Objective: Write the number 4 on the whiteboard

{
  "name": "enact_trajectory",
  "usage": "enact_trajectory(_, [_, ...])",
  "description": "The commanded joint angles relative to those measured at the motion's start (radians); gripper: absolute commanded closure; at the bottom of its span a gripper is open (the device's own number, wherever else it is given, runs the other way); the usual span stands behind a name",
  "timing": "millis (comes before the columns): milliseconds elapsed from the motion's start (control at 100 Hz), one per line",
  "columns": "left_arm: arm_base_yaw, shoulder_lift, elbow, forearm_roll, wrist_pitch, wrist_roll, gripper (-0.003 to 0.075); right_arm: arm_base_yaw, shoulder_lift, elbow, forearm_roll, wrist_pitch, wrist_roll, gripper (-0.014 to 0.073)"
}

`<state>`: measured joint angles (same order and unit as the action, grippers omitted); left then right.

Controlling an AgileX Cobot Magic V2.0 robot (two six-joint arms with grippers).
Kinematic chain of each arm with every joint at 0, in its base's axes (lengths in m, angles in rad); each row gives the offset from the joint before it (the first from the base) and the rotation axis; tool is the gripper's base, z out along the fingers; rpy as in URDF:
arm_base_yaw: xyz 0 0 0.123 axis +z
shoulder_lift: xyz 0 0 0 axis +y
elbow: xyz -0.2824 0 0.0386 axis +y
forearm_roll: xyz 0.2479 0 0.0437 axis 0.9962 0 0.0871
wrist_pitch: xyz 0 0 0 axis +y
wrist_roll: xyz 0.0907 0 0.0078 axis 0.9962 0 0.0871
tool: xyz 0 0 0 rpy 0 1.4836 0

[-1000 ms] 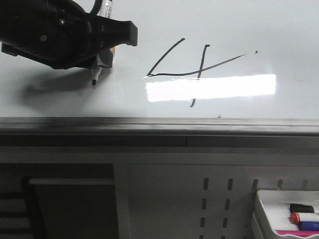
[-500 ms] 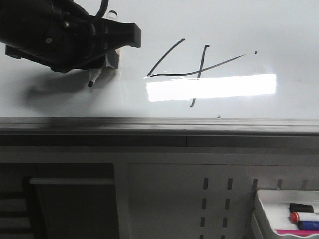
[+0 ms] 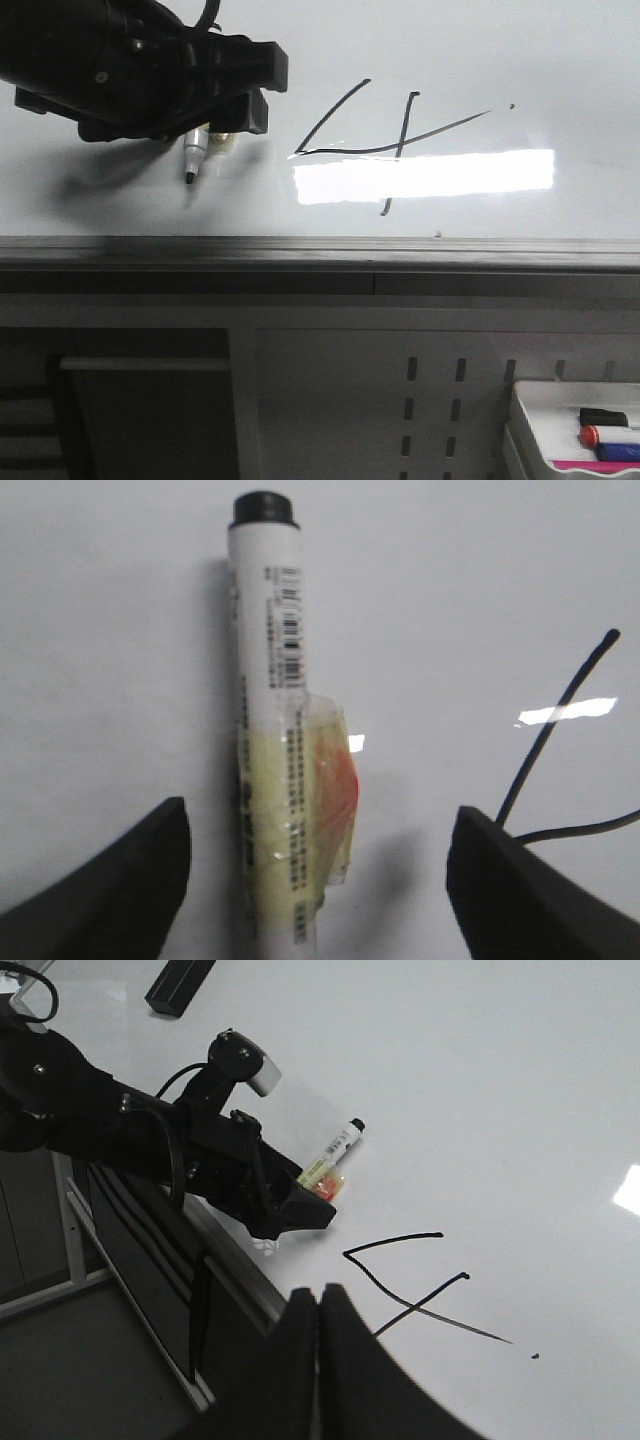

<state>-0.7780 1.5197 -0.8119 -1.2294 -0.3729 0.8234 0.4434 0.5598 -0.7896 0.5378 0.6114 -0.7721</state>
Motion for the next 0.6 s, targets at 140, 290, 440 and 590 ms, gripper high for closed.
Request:
enact_trajectory(140, [0.003, -0.073, -0.012, -0.032, -0.037, 0.002, 0.0160, -0.005, -0.003, -0.024, 0.015, -0.066, 0.003, 0.0632])
enact_trajectory(290, [-0.051, -0.223, 0.005, -0.035, -0.030, 0.052, 0.0174, -0.005, -0.058, -0.024, -0.013, -0.043, 0.003, 0.0632])
enact_trajectory(440, [-0.107, -0.419, 0.049, -0.042, -0.030, 0.105, 0.0230, -0.005, -0.167, 0.011, -0.079, -0.038, 0.012, 0.0633])
enact_trajectory(590, [-0.140, -0.598, 0.136, -0.042, -0.028, 0.105, 0.0387, -0.005, -0.300, 0.084, -0.213, -0.009, 0.131, 0.0633])
